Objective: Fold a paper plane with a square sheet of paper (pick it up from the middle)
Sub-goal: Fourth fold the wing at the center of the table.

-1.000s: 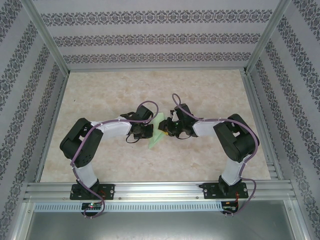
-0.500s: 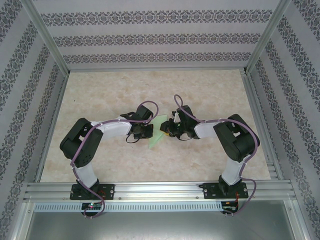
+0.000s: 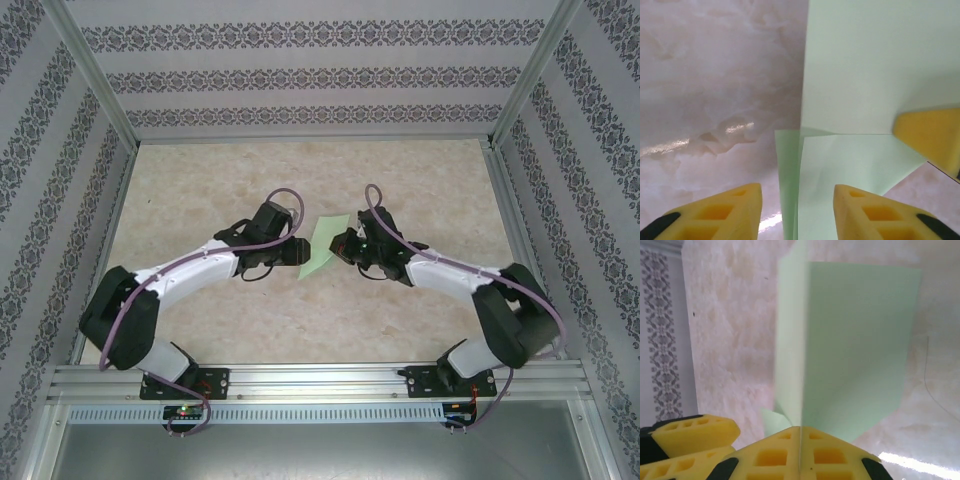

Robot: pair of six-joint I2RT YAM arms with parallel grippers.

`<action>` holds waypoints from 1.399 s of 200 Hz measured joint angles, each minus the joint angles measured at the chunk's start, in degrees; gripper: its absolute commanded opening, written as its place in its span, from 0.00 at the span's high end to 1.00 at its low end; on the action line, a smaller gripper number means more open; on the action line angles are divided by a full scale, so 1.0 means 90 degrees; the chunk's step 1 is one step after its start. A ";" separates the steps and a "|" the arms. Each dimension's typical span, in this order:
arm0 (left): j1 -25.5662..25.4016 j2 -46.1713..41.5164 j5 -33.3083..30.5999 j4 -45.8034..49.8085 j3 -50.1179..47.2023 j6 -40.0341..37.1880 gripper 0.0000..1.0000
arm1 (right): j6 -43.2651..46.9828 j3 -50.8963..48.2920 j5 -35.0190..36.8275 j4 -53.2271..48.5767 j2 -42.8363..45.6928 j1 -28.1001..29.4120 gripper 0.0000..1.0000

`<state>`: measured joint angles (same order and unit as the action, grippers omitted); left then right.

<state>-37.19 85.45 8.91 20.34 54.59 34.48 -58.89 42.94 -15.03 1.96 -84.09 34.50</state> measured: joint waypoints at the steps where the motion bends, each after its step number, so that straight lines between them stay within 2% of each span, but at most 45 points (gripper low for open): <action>1: 0.0000 -0.0015 0.0000 -0.0012 -0.0007 -0.0002 0.54 | -0.0010 0.0007 0.0027 -0.0019 0.0015 0.0010 1.00; 21: 0.0000 -0.0418 0.0022 -0.0248 -0.0274 -0.0209 0.51 | -0.0282 0.0231 0.0578 -0.0551 0.0262 0.0204 1.00; 59: 0.0002 -0.1190 0.0100 -0.0889 -0.0952 -0.0648 0.36 | -0.0678 0.0712 0.1190 -0.1348 0.0112 0.0367 1.00; 105: -0.0012 -0.1137 0.0568 -0.1848 -0.1430 -0.1389 0.35 | -0.1299 0.0787 0.1285 -0.1331 -0.0430 0.0376 1.00; 184: -0.0301 0.0165 0.0840 -0.3079 -0.1625 -0.3235 0.45 | -0.2273 0.0714 0.1064 -0.1158 -0.0736 0.0357 1.00; 235: -0.0306 0.0758 0.1047 -0.3699 -0.1722 -0.3944 0.51 | -0.2562 0.0704 0.0748 -0.1117 -0.0867 0.0248 1.00; 280: -0.0306 0.0962 0.0933 -0.4061 -0.1897 -0.4306 0.74 | -0.2642 0.0692 0.0551 -0.1088 -0.0867 0.0112 0.99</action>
<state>-39.94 94.11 17.30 -16.21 37.52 -4.27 -82.67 49.17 -10.07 -7.84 -91.90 35.51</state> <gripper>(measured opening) 0.303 0.047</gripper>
